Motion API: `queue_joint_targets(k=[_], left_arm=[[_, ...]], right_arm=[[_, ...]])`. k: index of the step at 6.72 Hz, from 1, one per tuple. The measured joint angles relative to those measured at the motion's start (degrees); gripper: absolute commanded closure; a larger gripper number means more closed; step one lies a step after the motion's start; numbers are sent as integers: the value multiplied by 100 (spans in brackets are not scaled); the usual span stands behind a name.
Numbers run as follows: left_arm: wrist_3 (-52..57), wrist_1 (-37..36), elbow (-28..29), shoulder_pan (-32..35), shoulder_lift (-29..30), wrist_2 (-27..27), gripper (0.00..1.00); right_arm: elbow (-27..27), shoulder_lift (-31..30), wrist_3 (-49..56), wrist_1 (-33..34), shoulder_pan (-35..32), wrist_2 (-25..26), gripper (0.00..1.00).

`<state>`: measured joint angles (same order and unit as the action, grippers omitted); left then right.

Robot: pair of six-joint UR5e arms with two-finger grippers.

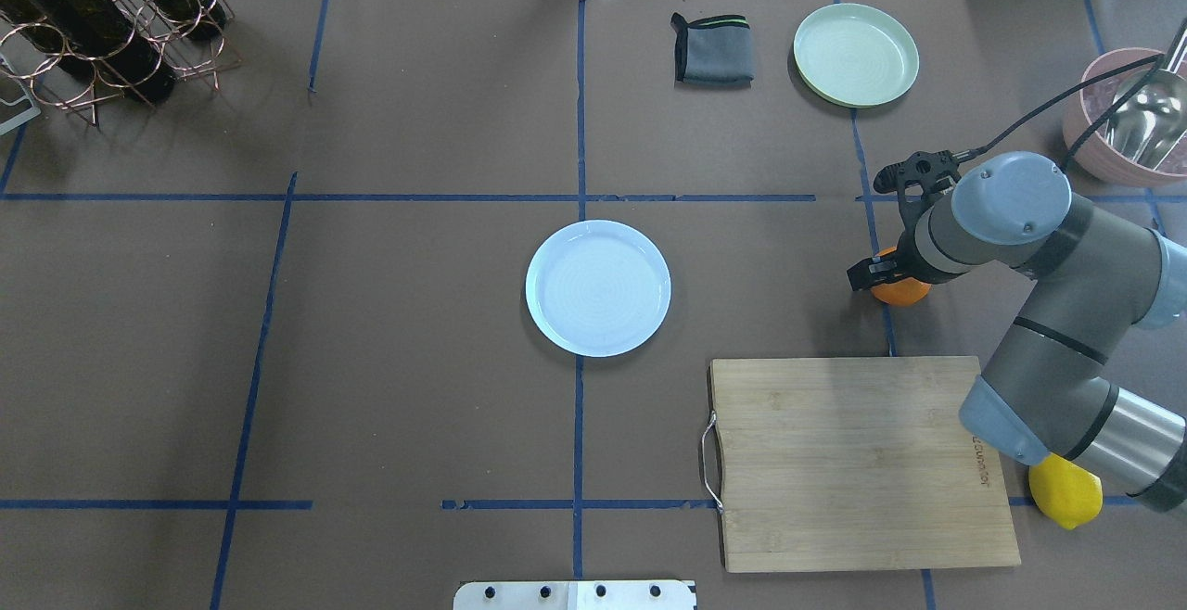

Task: Pick orange to plate
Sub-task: 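Move the right gripper down onto the orange and grasp it, then carry the orange with the right gripper and lower it onto the plate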

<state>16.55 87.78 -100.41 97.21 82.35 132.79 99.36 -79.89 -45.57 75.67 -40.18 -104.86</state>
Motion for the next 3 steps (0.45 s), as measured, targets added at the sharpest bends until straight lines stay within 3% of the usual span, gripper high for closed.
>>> queue_joint_targets(k=[1,2,3], left_arm=[[1,1,-3,0,0,0,0],[4,2,-4,0,0,1,0],[6,2,-5,0,0,1,0]], right_arm=[[-5,0,0,0,35,7,47],[-4,8,-40,0,61,7,66],[9,92,-172,0,87,3,66]])
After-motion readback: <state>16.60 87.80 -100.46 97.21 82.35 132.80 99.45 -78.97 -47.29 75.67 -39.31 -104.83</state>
